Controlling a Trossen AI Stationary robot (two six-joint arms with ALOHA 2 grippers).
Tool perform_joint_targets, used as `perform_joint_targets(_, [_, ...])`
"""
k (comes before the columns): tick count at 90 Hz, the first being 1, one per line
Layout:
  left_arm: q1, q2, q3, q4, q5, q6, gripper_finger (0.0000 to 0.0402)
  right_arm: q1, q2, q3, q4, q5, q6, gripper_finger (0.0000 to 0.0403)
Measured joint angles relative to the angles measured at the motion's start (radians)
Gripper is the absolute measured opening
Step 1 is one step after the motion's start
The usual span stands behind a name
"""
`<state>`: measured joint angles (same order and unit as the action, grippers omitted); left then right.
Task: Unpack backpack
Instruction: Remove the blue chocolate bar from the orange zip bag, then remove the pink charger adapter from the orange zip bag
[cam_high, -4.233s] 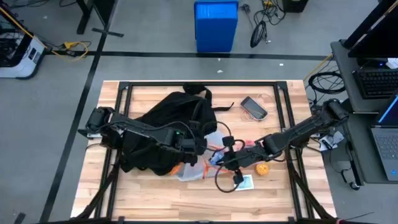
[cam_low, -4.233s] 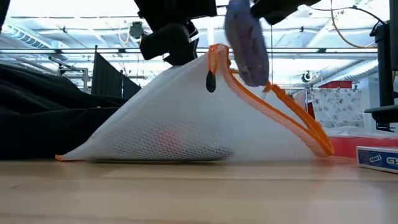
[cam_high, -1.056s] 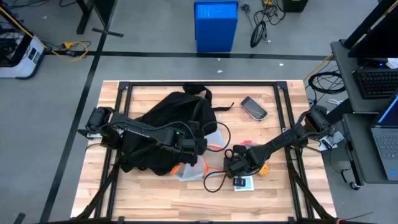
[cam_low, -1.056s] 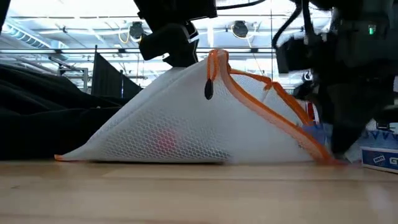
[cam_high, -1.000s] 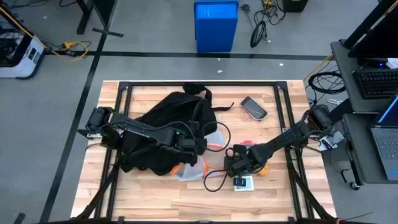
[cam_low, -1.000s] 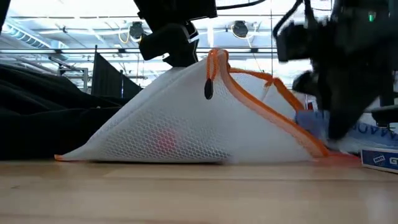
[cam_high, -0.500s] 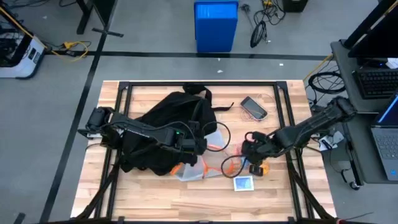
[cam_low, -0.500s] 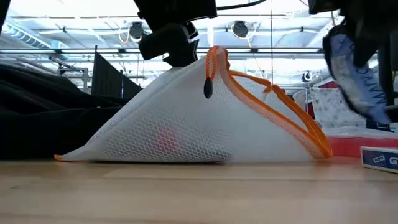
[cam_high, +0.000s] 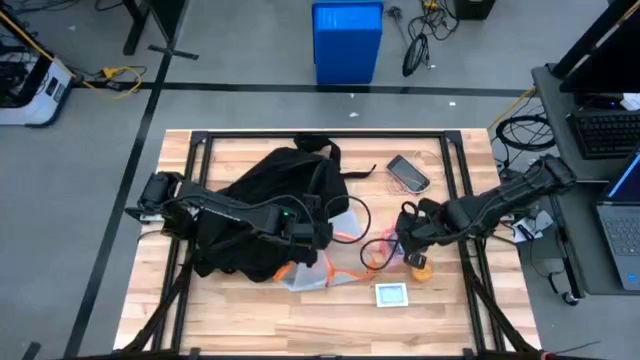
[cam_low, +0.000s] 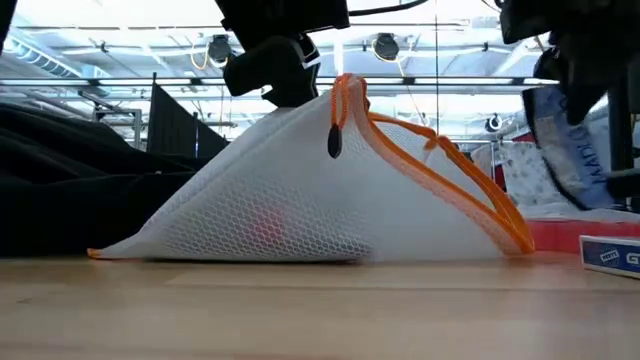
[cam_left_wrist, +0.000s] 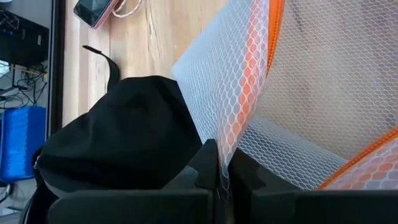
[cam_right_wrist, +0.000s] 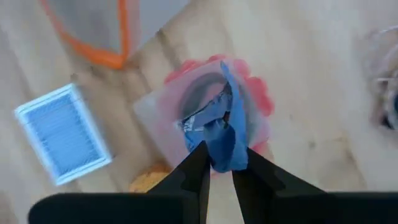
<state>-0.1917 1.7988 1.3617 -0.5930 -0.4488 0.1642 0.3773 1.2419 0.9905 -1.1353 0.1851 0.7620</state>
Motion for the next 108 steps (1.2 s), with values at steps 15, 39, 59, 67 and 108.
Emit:
perform_joint_targets(15, [0.000,0.000,0.000,0.000,0.000,0.000,0.0000,-0.037,0.000,0.000,-0.003,-0.001,-0.014,0.0047])
perform_joint_targets(39, [0.000,0.000,0.000,0.000,0.000,0.000,0.0000,-0.051,0.000,0.000,-0.053,-0.013,0.002,0.0051])
perform_joint_targets(59, [0.000,0.000,0.000,0.000,0.000,0.000,0.0000,-0.051,0.000,0.000,-0.068,-0.031,0.012,0.0088])
perform_joint_targets(67, [0.000,0.000,0.000,0.000,0.000,0.000,0.0000,-0.051,0.000,0.000,-0.074,-0.028,0.012,0.0104])
perform_joint_targets(108, [0.000,0.000,0.000,0.000,0.000,-0.001,0.0000,0.033,0.024,0.001,0.415,0.078,-0.151,0.0128])
